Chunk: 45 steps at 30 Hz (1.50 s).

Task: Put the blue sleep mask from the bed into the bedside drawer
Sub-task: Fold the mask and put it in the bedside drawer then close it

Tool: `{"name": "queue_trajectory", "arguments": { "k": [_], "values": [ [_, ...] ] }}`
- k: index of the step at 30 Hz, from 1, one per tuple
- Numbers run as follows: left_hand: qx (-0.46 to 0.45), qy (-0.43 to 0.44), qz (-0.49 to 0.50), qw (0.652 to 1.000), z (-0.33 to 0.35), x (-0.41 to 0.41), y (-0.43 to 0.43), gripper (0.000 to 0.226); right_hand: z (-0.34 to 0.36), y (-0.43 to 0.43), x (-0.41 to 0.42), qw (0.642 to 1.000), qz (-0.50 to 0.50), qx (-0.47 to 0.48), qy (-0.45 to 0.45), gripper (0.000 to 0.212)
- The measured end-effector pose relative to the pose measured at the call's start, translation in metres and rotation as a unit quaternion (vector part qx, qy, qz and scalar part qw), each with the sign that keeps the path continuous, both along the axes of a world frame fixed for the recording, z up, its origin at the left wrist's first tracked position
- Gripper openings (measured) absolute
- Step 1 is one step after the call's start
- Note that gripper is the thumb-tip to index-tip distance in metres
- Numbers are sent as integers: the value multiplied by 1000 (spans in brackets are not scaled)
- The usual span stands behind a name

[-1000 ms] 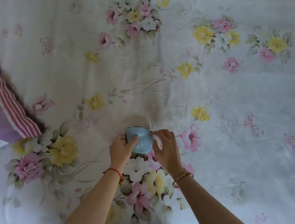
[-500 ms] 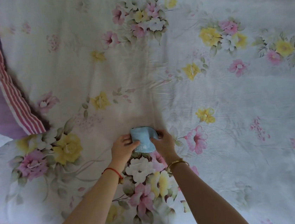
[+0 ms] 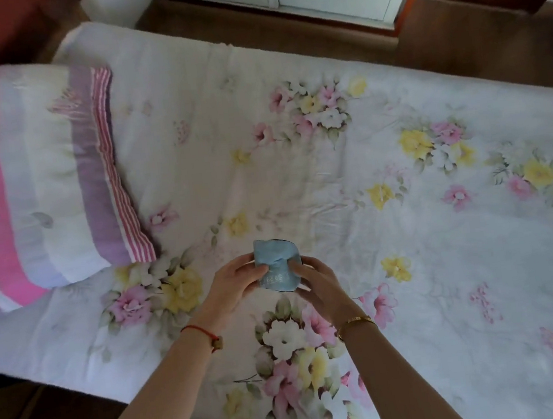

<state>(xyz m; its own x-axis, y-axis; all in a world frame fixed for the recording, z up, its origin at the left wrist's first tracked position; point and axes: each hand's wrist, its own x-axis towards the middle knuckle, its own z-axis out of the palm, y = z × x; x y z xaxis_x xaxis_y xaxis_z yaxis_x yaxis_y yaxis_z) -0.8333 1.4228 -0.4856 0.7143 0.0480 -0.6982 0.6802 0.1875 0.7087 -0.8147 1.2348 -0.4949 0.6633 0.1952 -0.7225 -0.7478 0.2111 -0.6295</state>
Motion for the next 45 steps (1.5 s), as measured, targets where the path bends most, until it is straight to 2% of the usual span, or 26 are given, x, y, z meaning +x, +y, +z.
{"name": "queue_trajectory", "arguments": {
  "k": [6,9,12,16,21,28,31,35,37,40,43,45],
  "values": [
    [-2,-54,63,997,109,-17,35,68,96,34,5,995,-34,74,-51,28],
    [2,-67,91,994,150,-39,47,55,137,49,-1,995,-11,84,-60,31],
    [10,-84,116,990,184,-70,54,58,176,59,-13,990,56,97,-85,29],
    [25,-96,161,982,223,-113,58,49,215,72,-33,978,148,95,-114,25],
    [27,-92,270,958,265,-167,62,37,252,99,-60,957,235,95,-142,21],
    [59,-86,399,911,300,-258,81,31,288,156,-121,913,355,86,-179,23],
    [66,-94,444,888,308,-304,94,38,300,185,-154,858,447,49,-250,25],
    [71,-98,500,857,319,-362,115,36,314,228,-204,816,513,58,-261,15],
    [73,-99,525,842,323,-389,128,35,314,252,-229,823,527,96,-190,19],
    [81,-92,555,823,326,-433,153,39,310,294,-266,807,556,108,-168,28],
    [97,-87,570,812,328,-471,181,43,307,334,-303,810,558,98,-151,35],
    [113,-82,570,810,328,-492,200,46,306,357,-325,808,563,93,-147,30]
  ]
}}
